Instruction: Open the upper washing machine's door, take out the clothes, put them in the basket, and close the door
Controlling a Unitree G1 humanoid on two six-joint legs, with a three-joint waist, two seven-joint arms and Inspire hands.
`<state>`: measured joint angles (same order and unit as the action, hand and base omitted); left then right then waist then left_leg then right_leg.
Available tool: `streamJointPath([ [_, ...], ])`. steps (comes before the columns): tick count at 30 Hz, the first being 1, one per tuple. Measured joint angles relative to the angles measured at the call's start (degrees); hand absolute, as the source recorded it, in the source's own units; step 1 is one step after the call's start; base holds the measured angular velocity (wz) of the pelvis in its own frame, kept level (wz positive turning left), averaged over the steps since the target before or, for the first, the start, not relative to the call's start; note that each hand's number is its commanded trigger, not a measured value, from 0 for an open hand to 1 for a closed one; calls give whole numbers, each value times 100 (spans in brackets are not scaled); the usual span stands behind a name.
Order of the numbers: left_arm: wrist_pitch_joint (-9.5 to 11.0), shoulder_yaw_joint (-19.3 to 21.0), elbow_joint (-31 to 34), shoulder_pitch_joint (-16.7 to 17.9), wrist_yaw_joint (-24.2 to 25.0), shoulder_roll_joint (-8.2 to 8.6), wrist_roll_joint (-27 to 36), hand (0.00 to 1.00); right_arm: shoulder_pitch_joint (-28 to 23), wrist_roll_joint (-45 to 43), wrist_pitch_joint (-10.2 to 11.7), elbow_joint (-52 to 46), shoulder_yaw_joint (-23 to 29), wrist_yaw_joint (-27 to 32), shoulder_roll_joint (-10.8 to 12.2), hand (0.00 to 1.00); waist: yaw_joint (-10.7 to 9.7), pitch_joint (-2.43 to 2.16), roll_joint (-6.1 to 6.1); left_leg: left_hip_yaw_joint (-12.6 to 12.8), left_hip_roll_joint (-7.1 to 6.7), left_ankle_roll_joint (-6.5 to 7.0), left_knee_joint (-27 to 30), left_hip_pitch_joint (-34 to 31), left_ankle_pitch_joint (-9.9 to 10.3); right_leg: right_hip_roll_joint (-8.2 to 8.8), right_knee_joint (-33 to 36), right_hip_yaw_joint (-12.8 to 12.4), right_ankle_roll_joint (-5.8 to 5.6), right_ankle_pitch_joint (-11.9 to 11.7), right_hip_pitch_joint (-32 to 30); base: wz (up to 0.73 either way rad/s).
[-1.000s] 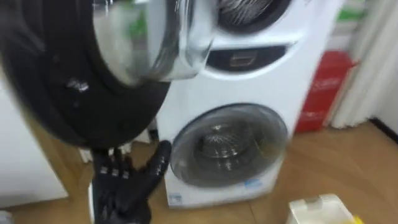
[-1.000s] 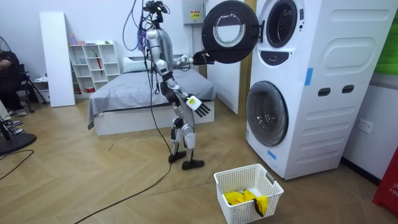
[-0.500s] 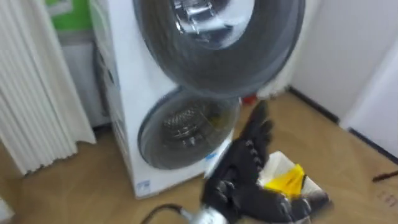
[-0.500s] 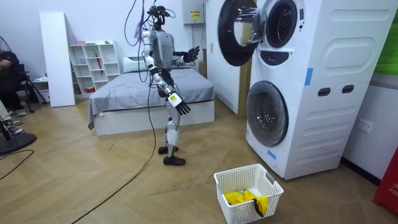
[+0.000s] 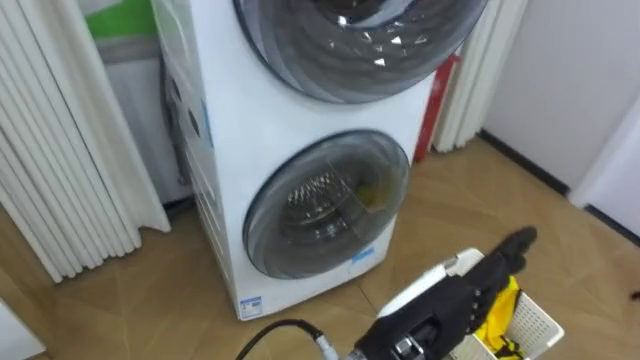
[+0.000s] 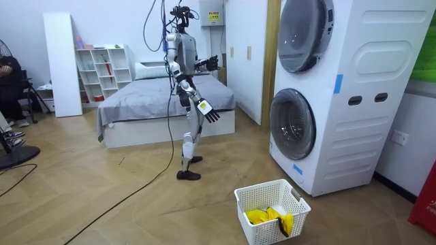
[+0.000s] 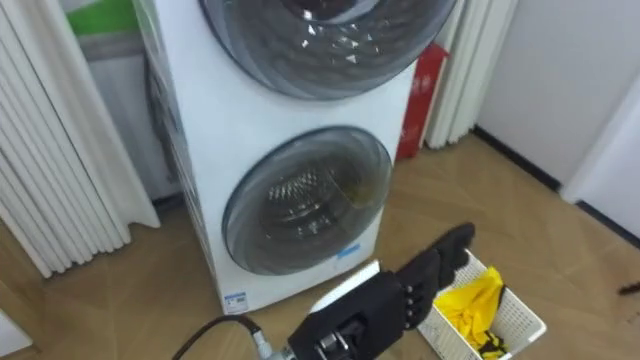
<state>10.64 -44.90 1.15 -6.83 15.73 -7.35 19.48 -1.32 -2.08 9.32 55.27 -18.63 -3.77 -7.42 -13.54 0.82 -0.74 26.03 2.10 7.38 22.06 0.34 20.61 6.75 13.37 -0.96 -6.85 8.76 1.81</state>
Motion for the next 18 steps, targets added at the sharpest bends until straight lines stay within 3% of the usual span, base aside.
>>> streamJointPath([
  [7, 1, -19, 5, -11, 290, 12, -109, 0, -9, -146, -15, -6, -42, 72, -3, 0, -52, 5, 20, -135, 28, -244, -265, 11, -282, -148, -101, 116, 22, 11, 25, 4],
  [11, 2, -24, 3, -11, 395, 44, -198, 0, -16, -188, -17, -39, -42, 65, -57, 0, -102, 13, 99, -343, 90, -312, -280, -36, -321, -241, -78, 216, 103, 20, 31, 5],
  [14, 4, -13, -1, -11, 395, 44, -441, 0, -114, -310, -20, -227, -38, 46, -125, 0, -107, 8, 154, -351, 134, -360, -287, -51, -356, -282, -76, 284, 148, 9, 27, 0],
  [18, 4, -20, -23, 45, 359, -13, -742, 0, -128, -408, -20, -226, -36, -32, -190, 0, -48, 21, 137, -347, 118, -396, -420, 18, -451, -294, -82, 285, 184, 2, 20, 0],
])
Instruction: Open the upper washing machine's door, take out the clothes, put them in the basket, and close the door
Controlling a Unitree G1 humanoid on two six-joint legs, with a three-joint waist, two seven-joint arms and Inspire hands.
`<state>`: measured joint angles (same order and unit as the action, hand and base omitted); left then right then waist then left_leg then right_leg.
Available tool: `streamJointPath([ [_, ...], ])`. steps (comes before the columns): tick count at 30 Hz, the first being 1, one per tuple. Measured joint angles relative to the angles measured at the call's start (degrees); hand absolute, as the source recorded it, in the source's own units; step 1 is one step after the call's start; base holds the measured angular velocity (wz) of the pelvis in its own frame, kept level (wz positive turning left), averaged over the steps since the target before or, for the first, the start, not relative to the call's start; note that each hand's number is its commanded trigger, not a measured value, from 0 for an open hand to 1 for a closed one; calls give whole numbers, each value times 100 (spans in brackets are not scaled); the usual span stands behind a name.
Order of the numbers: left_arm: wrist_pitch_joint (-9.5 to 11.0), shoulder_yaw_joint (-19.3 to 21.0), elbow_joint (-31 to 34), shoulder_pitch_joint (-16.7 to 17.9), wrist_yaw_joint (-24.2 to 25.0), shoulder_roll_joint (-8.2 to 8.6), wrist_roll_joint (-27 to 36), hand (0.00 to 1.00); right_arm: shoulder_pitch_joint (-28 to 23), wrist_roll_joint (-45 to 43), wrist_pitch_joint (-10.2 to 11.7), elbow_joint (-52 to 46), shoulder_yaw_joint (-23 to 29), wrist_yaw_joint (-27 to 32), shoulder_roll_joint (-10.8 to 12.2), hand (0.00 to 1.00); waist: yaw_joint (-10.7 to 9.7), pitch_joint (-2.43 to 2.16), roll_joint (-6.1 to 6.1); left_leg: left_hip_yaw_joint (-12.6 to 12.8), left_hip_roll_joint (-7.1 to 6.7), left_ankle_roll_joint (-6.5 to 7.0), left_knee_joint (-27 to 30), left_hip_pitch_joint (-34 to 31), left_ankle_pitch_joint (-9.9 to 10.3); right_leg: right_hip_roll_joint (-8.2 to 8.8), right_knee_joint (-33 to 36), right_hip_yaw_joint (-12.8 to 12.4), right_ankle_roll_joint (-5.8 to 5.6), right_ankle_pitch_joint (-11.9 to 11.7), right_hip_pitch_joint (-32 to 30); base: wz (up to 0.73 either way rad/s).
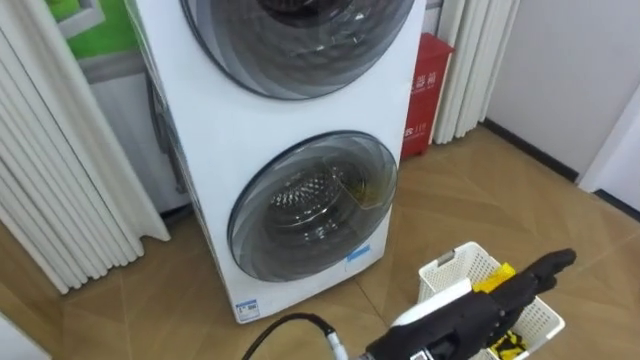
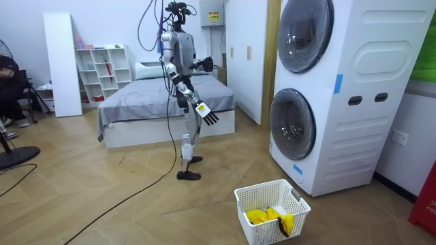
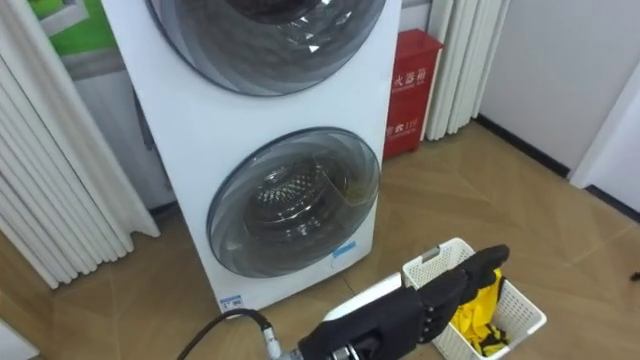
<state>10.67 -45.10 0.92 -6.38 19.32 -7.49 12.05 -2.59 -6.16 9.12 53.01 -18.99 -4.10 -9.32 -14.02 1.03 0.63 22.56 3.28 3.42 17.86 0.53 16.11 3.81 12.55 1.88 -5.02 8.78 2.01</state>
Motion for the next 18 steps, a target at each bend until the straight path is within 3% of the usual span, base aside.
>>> streamJointPath([
  [3, 30, 103, -180, 136, -56, -112, -575, 0, -60, -15, -50, 5, 32, -73, -56, 0, 62, 9, -27, 4, -9, -29, -125, 47, -73, -11, -18, 18, 24, -15, 7, 0],
  [7, 29, 532, -1179, 496, -411, -313, -1083, 0, -226, 312, -156, 50, 79, -77, -32, 0, 346, 2, -74, -6, -16, -89, -345, 131, -185, -34, -37, 147, 57, -36, 20, 0],
  [9, 44, 1012, -1861, 781, -687, -294, -1335, 0, -361, 532, -177, 85, 299, -104, -3, 0, 465, -22, -139, -125, -90, -111, -459, 193, -246, -45, -128, 174, 71, -42, 100, 12],
  [11, 84, 1885, -3257, 1058, -1064, -246, -1542, 0, -492, 1015, -190, 409, 602, -108, 16, 0, 681, -95, -158, -297, -100, -147, -519, 242, -290, -61, -219, 377, 94, -45, 214, 23],
  [12, 65, 2143, -3595, 1113, -1192, -244, -1559, 0, -517, 1145, -227, 478, 693, -108, 27, 0, 735, -92, -189, -342, -99, -156, -524, 240, -294, -63, -220, 424, 109, -37, 223, 28],
  [14, 30, 3096, -4539, 1438, -1747, -302, -1636, 0, -751, 1666, -297, 489, 1022, -99, 64, 0, 891, -84, -245, -499, -104, -178, -530, 227, -306, -79, -323, 502, 122, -31, 289, 30],
  [16, 29, 3690, -5277, 1601, -2126, -305, -1633, 0, -773, 1935, -307, 747, 1255, -101, 103, 0, 1023, -95, -228, -569, -118, -183, -559, 246, -303, -81, -398, 577, 141, -44, 329, 22],
  [17, 22, 4041, -5731, 1709, -2344, -320, -1620, 0, -735, 2026, -351, 975, 1418, -122, 150, 0, 1097, -79, -192, -596, -129, -183, -623, 308, -303, -81, -399, 668, 142, -44, 367, 12],
  [18, 6, 4152, -5898, 1781, -2451, -321, -1619, 0, -671, 2064, -388, 1065, 1467, -128, 163, 0, 1113, -79, -186, -623, -135, -183, -638, 321, -303, -79, -403, 692, 142, -44, 389, 4],
])
